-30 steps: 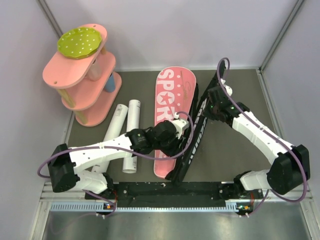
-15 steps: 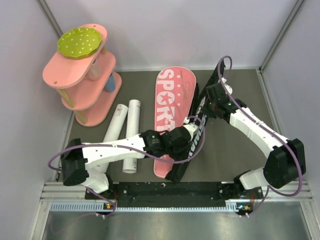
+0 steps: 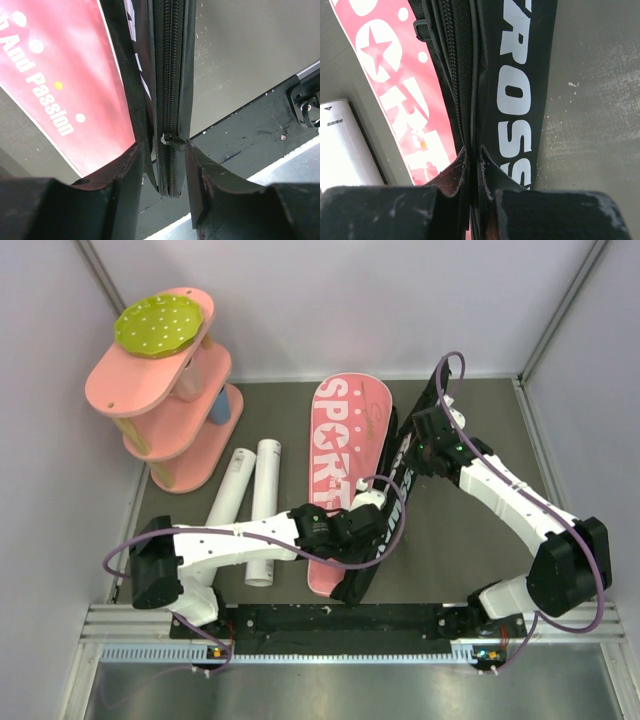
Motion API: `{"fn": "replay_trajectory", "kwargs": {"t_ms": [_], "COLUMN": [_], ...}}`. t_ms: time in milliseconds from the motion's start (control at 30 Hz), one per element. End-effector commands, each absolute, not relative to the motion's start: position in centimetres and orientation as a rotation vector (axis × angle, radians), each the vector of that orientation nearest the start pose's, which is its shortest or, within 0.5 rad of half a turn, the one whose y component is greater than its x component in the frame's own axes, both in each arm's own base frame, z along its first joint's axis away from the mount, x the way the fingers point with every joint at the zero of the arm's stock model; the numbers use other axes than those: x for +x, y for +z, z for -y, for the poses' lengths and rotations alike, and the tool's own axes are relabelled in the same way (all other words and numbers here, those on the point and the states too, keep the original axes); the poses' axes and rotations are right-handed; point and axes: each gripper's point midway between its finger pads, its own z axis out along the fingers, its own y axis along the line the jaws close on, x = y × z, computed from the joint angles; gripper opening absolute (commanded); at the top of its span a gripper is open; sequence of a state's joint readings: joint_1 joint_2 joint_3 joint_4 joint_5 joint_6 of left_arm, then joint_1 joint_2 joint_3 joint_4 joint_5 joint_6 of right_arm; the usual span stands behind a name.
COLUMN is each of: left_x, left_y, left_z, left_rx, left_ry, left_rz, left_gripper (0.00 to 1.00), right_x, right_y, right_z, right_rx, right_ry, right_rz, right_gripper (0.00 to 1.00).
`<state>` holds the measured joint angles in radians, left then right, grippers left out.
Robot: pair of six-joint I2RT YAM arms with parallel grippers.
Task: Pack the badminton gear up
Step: Zip the racket bag at the center of the board.
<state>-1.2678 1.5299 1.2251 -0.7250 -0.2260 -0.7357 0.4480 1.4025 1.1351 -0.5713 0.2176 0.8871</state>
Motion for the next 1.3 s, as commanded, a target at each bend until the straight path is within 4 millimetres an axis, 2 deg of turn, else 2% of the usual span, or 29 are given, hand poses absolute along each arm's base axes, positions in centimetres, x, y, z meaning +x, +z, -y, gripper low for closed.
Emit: {"fn": "replay_trajectory", "kwargs": {"t_ms": [0,100,200,333,633,900,1267], "left_x": [12.2,11.9,11.7,11.8,11.9,11.9,11.1], "left_y": [13.9,13.7,13.6,13.6,13.1,13.2,13.0], "left_z": [35.3,35.6,35.6,35.8,36.1,35.6,34.9], "left_rx": [0.549,0.558,0.555,0.550,0.564,0.557,0.570], "left_ry": [-0.474,-0.478,-0.476,-0.473,-0.451,-0.433,-0.461], "left_rz": [-2.548,-2.561,-2.567,-2.565,-2.575,-2.574,-2.583], "left_gripper": [0.39,0.32,0.32,0.43,0.42,0.29,0.19], "right_x": [36.0,36.0,35.9,35.9,35.9,35.9,36.0], "right_y": [18.7,18.3,18.2,18.2,18.4,18.1,17.9], "right_z": [-15.5,-15.5,-15.5,-15.6,-15.5,-15.6,-15.5], "right_rx": [0.667,0.664,0.666,0.664,0.662,0.659,0.660], "right_ry": [0.394,0.391,0.389,0.395,0.396,0.391,0.379], "right_rz": [-2.247,-2.258,-2.261,-2.265,-2.261,-2.268,-2.271], "right_gripper": [0.00,0.00,0.00,0.00,0.00,0.00,0.00]}}
